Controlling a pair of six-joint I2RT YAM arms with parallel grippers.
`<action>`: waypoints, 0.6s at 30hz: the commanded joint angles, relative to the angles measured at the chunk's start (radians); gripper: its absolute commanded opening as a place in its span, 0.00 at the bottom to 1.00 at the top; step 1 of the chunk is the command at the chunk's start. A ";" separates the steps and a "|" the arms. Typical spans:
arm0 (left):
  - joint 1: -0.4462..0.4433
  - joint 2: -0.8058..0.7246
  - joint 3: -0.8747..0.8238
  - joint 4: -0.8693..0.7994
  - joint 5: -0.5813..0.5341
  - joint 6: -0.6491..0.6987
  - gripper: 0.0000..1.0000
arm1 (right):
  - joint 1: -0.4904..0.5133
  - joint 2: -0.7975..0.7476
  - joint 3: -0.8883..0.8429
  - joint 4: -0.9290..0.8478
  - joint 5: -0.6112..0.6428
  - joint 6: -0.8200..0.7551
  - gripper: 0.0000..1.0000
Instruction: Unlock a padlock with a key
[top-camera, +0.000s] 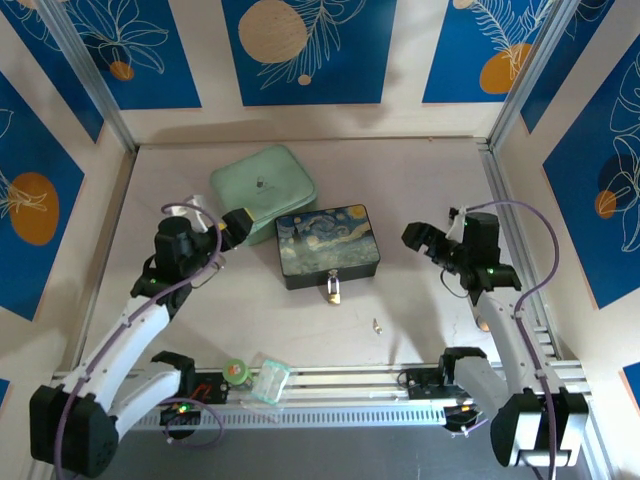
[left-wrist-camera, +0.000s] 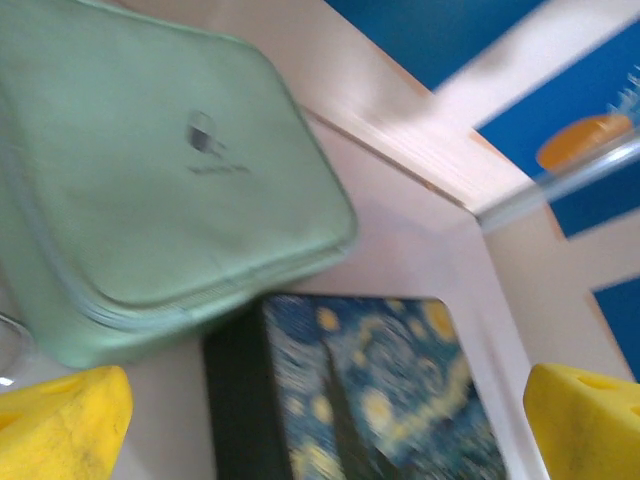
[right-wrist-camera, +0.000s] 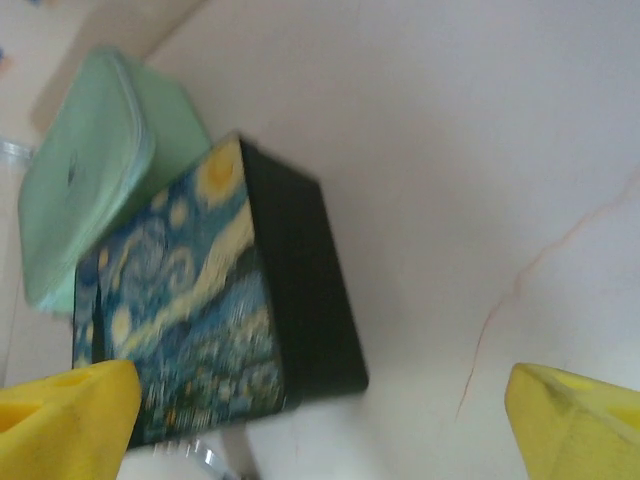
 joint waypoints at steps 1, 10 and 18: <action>-0.091 -0.009 0.027 -0.155 0.025 -0.066 1.00 | 0.083 -0.010 0.014 -0.239 -0.021 0.034 0.92; -0.415 0.045 0.029 -0.137 -0.174 -0.196 1.00 | 0.473 0.070 -0.036 -0.307 0.194 0.165 0.81; -0.560 0.164 0.037 -0.034 -0.220 -0.250 1.00 | 0.632 0.118 -0.135 -0.253 0.195 0.271 0.56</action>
